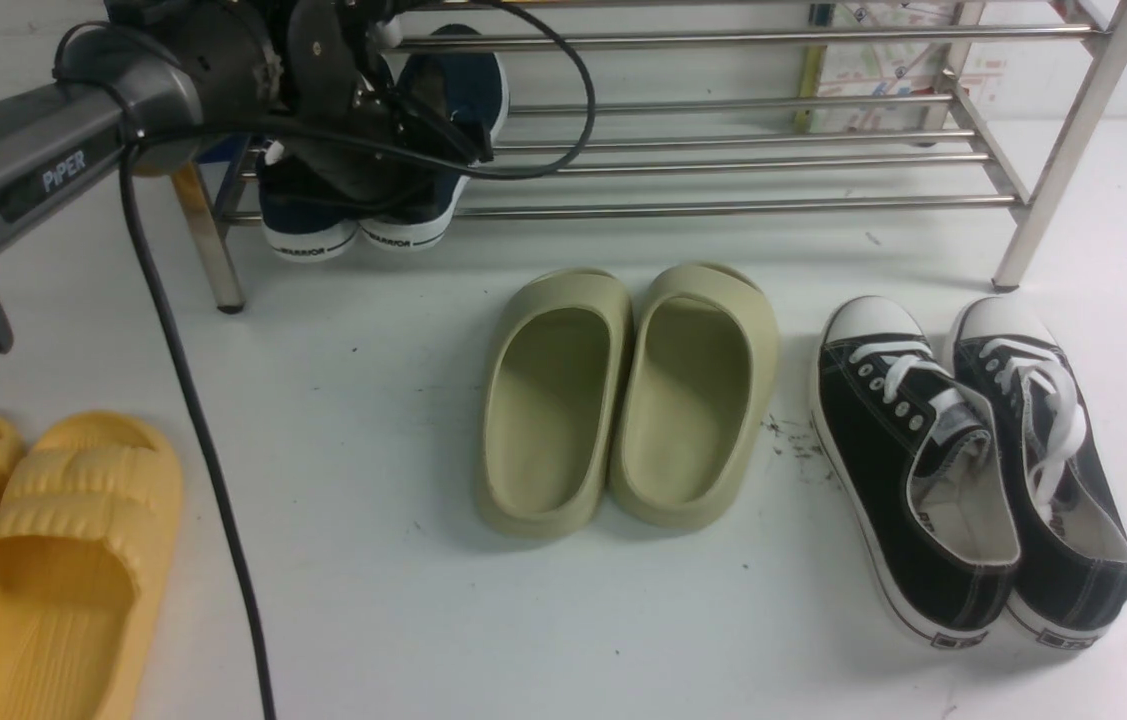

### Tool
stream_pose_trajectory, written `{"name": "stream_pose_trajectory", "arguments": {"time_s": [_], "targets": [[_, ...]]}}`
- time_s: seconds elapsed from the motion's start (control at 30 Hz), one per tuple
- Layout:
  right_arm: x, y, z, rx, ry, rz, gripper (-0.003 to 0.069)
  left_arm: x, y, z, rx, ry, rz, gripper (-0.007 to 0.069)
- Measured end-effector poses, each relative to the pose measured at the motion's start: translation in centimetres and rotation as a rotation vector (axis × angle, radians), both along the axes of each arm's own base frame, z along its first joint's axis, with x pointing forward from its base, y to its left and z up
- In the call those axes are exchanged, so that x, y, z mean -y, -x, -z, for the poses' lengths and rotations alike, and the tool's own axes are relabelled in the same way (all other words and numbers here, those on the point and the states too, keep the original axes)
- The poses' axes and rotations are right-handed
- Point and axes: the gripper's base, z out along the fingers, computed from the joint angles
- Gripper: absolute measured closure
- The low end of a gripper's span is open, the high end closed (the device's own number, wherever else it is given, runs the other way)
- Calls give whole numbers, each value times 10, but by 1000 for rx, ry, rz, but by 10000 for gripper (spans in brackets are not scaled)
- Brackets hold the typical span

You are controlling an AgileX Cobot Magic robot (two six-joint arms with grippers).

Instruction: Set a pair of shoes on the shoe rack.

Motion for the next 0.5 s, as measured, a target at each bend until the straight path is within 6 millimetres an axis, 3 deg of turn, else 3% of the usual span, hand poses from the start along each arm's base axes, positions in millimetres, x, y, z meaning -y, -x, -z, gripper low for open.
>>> {"name": "stream_pose_trajectory", "arguments": {"time_s": [0.1, 0.27, 0.4, 0.43, 0.47, 0.5], "targets": [[0, 0, 0, 0, 0, 0, 412, -3, 7, -16, 10, -5, 7, 344], [0, 0, 0, 0, 0, 0, 412, -15, 47, -81, 61, -25, 37, 303], [0, 0, 0, 0, 0, 0, 412, -28, 98, -137, 139, -25, 48, 375], [0, 0, 0, 0, 0, 0, 412, -28, 98, -136, 138, -26, 49, 381], [0, 0, 0, 0, 0, 0, 412, -36, 128, -154, 176, -20, 49, 441], [0, 0, 0, 0, 0, 0, 412, -36, 128, -154, 176, -21, 49, 449]]}}
